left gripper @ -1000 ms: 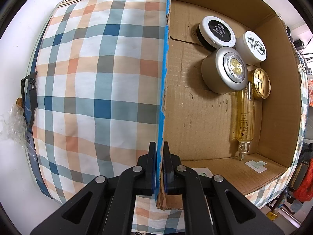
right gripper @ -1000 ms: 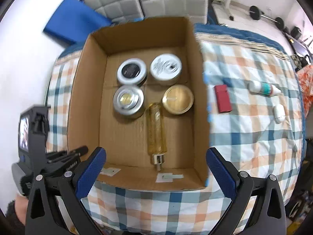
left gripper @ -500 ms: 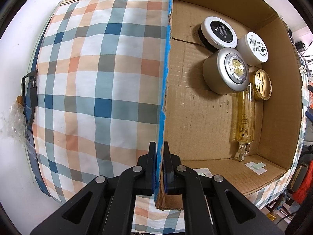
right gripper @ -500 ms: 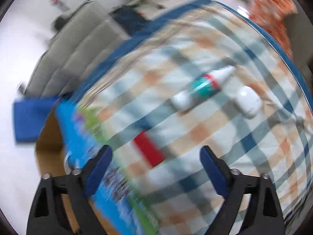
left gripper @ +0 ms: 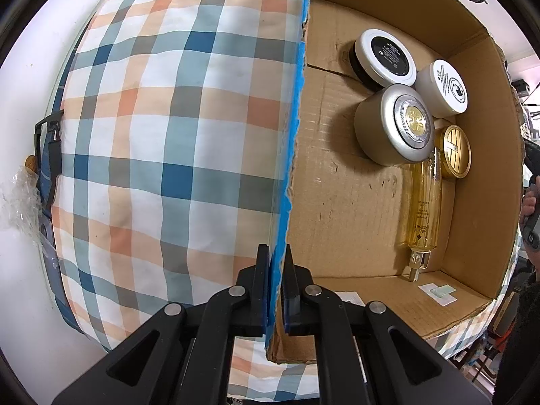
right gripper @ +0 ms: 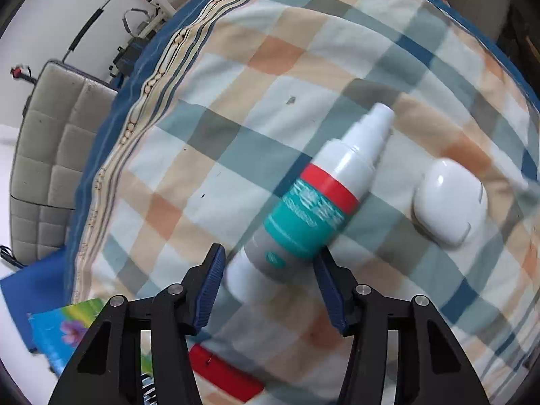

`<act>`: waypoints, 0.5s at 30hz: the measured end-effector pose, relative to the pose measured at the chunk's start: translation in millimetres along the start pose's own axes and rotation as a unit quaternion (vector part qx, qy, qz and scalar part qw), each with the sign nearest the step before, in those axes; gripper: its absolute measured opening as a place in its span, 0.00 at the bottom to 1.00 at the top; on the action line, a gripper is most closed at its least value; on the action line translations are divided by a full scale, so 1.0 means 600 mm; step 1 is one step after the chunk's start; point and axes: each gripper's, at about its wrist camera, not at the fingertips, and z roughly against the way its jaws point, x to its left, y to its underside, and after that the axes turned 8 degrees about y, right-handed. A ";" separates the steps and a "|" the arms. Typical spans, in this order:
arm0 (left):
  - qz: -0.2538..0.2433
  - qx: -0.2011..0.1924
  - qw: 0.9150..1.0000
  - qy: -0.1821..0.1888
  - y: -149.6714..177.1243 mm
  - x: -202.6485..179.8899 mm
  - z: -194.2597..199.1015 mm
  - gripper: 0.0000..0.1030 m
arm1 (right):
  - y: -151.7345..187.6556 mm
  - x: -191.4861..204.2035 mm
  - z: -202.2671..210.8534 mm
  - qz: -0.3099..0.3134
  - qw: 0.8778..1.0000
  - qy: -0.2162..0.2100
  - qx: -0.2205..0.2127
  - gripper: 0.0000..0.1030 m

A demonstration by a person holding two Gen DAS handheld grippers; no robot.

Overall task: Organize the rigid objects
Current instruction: 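Move the right tool to the white-and-teal spray bottle and grasp it, then lift the spray bottle and carry it over the box with the right tool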

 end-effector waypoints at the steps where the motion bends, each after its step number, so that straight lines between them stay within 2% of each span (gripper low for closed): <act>1: 0.000 0.001 1.000 0.000 0.000 0.001 0.000 0.04 | 0.002 0.009 0.000 0.015 1.000 0.012 -0.006 0.52; 3: -0.001 0.000 1.000 0.000 0.000 0.001 -0.001 0.04 | 0.014 0.030 -0.002 0.064 0.997 0.038 -0.009 0.45; 5: -0.002 0.000 1.000 0.000 0.000 0.001 -0.001 0.04 | 0.028 0.038 -0.002 0.100 0.994 0.043 0.001 0.39; 9: -0.005 0.000 1.000 -0.002 -0.001 0.000 -0.005 0.04 | 0.071 0.032 -0.002 0.171 0.984 0.041 0.041 0.37; 15: -0.004 -0.003 1.000 0.001 -0.002 -0.001 -0.007 0.04 | 0.164 -0.025 -0.001 0.269 0.956 0.055 0.098 0.35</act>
